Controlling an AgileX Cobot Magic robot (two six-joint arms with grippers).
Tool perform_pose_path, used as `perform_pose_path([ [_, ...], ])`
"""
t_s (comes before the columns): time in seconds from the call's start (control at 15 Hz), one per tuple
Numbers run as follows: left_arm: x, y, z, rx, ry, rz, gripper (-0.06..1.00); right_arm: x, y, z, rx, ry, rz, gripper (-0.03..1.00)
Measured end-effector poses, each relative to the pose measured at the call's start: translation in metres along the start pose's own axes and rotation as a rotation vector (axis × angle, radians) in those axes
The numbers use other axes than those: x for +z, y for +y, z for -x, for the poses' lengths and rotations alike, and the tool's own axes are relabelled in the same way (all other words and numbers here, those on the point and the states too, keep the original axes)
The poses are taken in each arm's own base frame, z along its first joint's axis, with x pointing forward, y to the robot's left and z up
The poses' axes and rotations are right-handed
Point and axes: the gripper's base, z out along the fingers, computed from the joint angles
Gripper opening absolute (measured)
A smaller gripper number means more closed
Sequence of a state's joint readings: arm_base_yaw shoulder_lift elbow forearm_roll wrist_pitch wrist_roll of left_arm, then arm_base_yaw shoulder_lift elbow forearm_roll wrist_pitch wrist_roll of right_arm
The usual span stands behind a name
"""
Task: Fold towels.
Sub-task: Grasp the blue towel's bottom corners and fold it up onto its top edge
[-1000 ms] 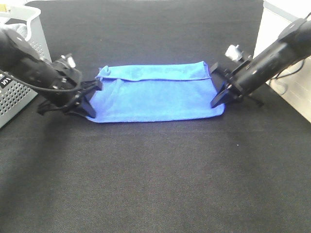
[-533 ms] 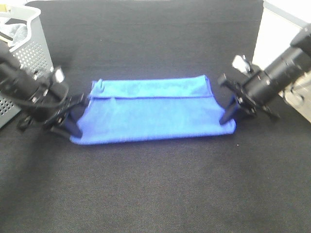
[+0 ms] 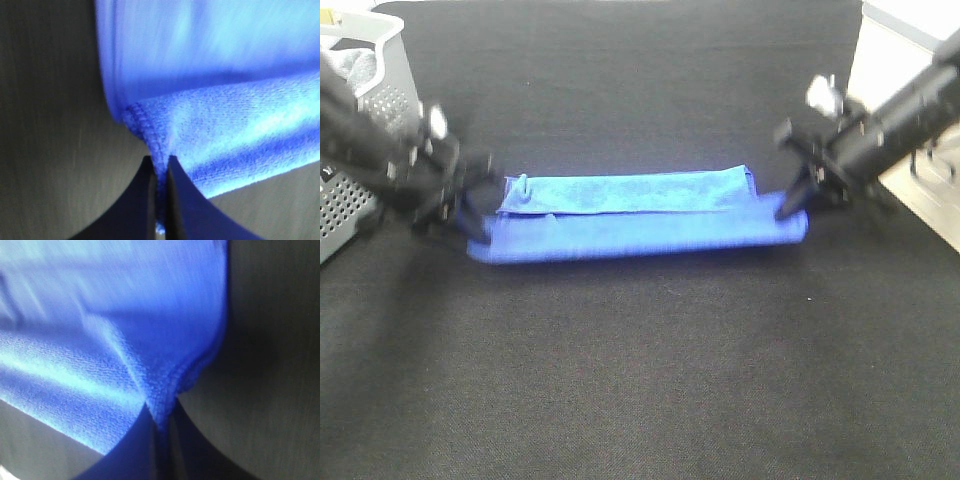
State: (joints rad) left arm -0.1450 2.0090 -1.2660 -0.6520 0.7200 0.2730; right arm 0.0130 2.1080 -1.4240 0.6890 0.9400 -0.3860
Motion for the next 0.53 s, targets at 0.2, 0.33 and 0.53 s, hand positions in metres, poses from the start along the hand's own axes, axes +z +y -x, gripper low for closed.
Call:
perform_pose_path([
  [0.2,-0.014,-0.008,0.042,0.005,-0.118,-0.009,0.01,-0.006,0.007,0.034,-0.026,-0.07,0.015,0.0],
  [0.33,-0.006,-0.006,0.063,0.009,-0.149,-0.014,0.01,0.001,0.005,0.055,-0.042,-0.079,0.028,0.0],
  [0.53,0.021,0.0,0.09,0.024,-0.166,-0.014,0.01,0.027,-0.008,0.081,-0.038,-0.088,0.035,0.0],
])
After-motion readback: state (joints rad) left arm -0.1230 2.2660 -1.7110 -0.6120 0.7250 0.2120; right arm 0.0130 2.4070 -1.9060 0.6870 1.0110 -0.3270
